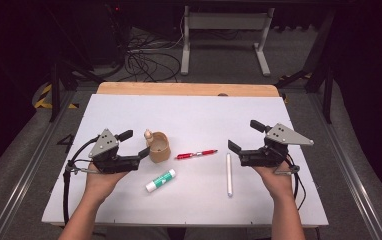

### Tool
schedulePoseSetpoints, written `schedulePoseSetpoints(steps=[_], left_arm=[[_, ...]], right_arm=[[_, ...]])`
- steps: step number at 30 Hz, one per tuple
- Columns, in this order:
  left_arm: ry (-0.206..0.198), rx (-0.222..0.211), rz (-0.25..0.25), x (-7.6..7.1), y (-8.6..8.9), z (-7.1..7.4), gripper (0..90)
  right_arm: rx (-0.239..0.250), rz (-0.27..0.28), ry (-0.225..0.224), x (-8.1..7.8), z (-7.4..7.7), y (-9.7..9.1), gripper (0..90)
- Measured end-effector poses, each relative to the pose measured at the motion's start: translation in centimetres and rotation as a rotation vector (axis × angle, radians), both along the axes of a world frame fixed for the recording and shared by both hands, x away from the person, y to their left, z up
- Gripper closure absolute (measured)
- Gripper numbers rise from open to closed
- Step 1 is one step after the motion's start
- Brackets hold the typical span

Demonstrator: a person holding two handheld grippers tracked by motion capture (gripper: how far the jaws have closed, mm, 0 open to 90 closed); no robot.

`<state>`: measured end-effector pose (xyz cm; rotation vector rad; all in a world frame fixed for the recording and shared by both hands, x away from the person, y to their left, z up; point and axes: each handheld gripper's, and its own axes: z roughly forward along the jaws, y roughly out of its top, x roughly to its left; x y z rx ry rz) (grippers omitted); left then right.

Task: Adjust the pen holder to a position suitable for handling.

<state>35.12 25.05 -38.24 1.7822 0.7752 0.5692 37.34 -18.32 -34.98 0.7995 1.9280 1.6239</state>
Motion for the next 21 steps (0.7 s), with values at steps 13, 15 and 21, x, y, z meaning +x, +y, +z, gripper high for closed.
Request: schedulePoseSetpoints(steps=[13, 15, 21], left_arm=[[0.033, 0.096, -0.033, -1.5, -0.2, -1.0, 14.2], [0.040, 0.101, -0.035, -1.5, -0.2, -1.2, 13.8], [0.057, 0.122, -0.045, -1.7, -0.4, -1.6, 13.6]], right_arm=[[-0.005, -0.009, 0.000, 0.0, 0.0, -0.1, 0.0], [-0.013, -0.008, -0.002, 0.1, 0.0, 0.0, 0.0], [-0.019, -0.012, 0.004, 0.1, -0.1, 0.1, 0.0]])
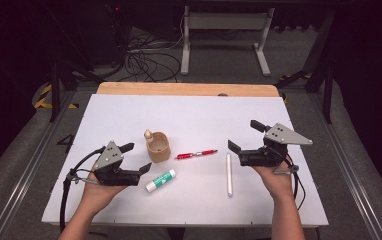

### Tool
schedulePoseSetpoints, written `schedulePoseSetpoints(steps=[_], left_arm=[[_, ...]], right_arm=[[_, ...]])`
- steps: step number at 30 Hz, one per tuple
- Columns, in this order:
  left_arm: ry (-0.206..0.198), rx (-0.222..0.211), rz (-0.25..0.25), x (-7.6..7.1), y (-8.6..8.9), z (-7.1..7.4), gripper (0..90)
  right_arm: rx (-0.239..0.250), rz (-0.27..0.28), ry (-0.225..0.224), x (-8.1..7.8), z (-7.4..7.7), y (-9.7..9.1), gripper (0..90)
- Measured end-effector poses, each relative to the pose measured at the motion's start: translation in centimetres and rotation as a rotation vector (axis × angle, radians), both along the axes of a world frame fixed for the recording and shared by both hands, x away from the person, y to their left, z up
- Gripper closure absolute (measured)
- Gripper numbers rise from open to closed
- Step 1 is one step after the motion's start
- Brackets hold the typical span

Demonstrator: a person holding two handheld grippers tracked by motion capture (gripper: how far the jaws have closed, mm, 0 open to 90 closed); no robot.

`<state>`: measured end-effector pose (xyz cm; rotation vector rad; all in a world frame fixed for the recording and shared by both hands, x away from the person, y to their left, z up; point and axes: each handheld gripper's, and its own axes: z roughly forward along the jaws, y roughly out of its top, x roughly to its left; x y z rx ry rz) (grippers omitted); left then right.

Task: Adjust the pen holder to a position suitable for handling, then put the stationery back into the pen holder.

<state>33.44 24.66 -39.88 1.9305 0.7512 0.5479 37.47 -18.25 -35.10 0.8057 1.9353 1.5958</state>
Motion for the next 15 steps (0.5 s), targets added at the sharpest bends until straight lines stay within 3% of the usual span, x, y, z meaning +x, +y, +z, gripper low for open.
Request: schedulePoseSetpoints(steps=[8, 15], left_arm=[[0.013, 0.040, -0.006, -0.24, -0.36, -0.43, 13.6], [0.032, 0.048, -0.010, -0.55, -0.28, -0.71, 13.4]], right_arm=[[-0.004, 0.007, -0.006, -0.08, 0.04, 0.14, 0.0], [-0.006, 0.012, -0.005, -0.08, 0.10, 0.38, 0.0]])
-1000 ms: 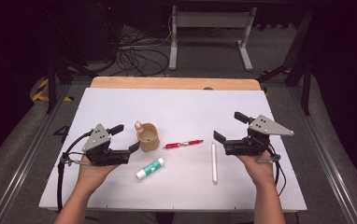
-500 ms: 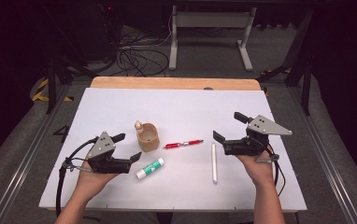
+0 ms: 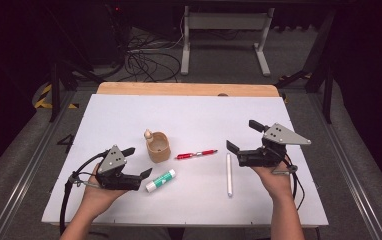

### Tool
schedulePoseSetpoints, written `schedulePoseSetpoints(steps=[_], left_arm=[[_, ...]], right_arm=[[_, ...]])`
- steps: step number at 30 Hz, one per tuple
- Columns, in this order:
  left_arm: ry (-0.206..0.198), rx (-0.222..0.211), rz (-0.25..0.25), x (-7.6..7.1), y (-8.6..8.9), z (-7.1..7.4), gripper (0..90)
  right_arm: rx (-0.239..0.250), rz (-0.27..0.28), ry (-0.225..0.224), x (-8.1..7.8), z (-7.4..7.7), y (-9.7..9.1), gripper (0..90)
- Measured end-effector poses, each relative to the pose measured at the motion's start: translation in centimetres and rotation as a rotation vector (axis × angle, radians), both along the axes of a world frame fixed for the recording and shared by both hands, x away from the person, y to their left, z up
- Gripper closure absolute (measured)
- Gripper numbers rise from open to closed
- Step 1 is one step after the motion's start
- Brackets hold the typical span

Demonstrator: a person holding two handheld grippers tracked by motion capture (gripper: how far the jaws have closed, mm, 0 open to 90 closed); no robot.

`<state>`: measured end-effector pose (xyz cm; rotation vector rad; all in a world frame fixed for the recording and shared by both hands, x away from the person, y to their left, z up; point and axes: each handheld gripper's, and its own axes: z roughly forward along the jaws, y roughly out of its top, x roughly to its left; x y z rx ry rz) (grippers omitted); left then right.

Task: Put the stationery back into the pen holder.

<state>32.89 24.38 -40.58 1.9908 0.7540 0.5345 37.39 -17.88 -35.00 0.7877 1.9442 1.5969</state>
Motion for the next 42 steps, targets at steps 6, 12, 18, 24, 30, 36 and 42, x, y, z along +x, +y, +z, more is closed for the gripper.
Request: schedulePoseSetpoints(steps=[6, 12, 18, 24, 30, 36, 42], left_arm=[[0.014, 0.025, -0.015, -0.3, -0.2, -0.2, 13.9], [0.048, 0.054, -0.029, -0.5, -0.6, -0.7, 15.4], [0.093, 0.082, -0.026, -0.6, -1.1, -1.1, 16.3], [0.123, 0.108, -0.012, -0.9, -1.4, -1.8, 18.3], [0.166, 0.116, 0.002, -1.3, -1.6, -2.6, 22.0], [0.195, 0.122, 0.027, -1.6, -2.0, -3.1, 27.5], [0.202, 0.127, 0.024, -1.9, -2.4, -3.6, 34.7]], right_arm=[[-0.001, 0.000, -0.006, -0.1, 0.1, -0.1, 0.0], [0.001, -0.006, -0.011, -0.3, 0.2, -0.3, 0.0], [0.000, -0.007, -0.009, -0.3, 0.2, -0.2, 0.0], [-0.003, -0.005, -0.010, -0.4, 0.2, -0.3, 0.0], [-0.003, -0.006, -0.011, -0.4, 0.2, -0.4, 0.0], [-0.003, -0.008, -0.011, -0.4, 0.2, -0.3, 0.0], [-0.008, -0.008, -0.012, -0.4, 0.2, -0.3, 0.0]])
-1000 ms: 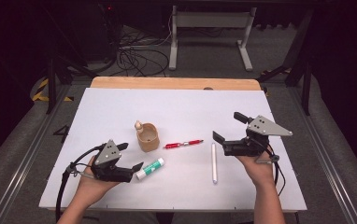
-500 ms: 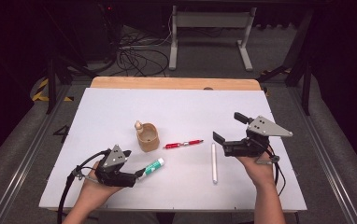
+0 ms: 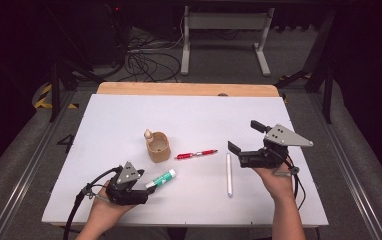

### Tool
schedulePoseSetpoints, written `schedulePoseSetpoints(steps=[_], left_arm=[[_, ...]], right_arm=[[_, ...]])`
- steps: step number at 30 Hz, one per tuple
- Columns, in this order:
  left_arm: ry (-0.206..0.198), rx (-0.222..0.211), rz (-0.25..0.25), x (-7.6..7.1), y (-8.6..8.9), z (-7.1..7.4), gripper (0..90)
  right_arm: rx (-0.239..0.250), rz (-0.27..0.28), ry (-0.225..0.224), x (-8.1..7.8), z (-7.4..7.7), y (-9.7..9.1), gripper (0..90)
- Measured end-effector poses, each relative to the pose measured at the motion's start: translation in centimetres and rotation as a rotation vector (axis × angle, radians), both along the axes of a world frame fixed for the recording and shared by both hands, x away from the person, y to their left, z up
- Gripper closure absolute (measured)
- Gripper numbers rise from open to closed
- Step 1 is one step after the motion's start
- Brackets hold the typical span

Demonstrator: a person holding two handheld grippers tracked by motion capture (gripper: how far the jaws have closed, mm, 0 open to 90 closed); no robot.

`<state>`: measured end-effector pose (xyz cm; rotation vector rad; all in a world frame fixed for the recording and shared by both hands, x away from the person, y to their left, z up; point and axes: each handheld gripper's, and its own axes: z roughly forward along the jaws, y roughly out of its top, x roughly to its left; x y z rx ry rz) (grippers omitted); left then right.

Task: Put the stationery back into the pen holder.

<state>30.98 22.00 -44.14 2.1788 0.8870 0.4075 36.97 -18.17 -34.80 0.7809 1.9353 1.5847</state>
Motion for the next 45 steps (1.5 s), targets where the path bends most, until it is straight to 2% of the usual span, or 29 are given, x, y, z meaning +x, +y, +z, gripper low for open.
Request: schedulePoseSetpoints(steps=[5, 7, 19, 21, 27, 29, 35, 45], left_arm=[[0.021, 0.006, 0.003, -0.1, -0.3, -0.4, 37.0], [0.016, 0.014, -0.003, -0.2, -0.4, -0.5, 38.5], [0.055, 0.004, 0.013, -0.4, -0.7, -0.9, 47.9], [0.057, 0.017, 0.014, -0.4, -0.9, -1.0, 48.6], [0.066, 0.015, 0.027, -0.5, -1.1, -1.2, 51.6], [0.057, 0.025, 0.034, -0.4, -1.1, -1.2, 52.4], [0.082, 0.003, 0.038, -0.3, -1.1, -1.4, 53.9], [0.079, 0.000, 0.037, -0.2, -1.0, -1.7, 59.2]], right_arm=[[0.001, -0.002, 0.000, 0.0, 0.0, 0.0, 0.0], [0.001, 0.000, -0.001, 0.0, 0.0, 0.0, 0.0], [-0.003, 0.002, -0.001, 0.0, 0.0, 0.1, 0.0], [-0.004, 0.002, 0.000, 0.0, 0.0, 0.1, 0.0], [-0.003, 0.000, 0.000, 0.0, 0.0, 0.1, 0.0], [-0.004, 0.001, -0.001, 0.0, 0.0, 0.1, 0.0], [-0.004, 0.001, -0.001, 0.0, 0.0, 0.1, 0.0], [-0.010, 0.006, 0.000, 0.0, -0.1, 0.3, 0.0]])
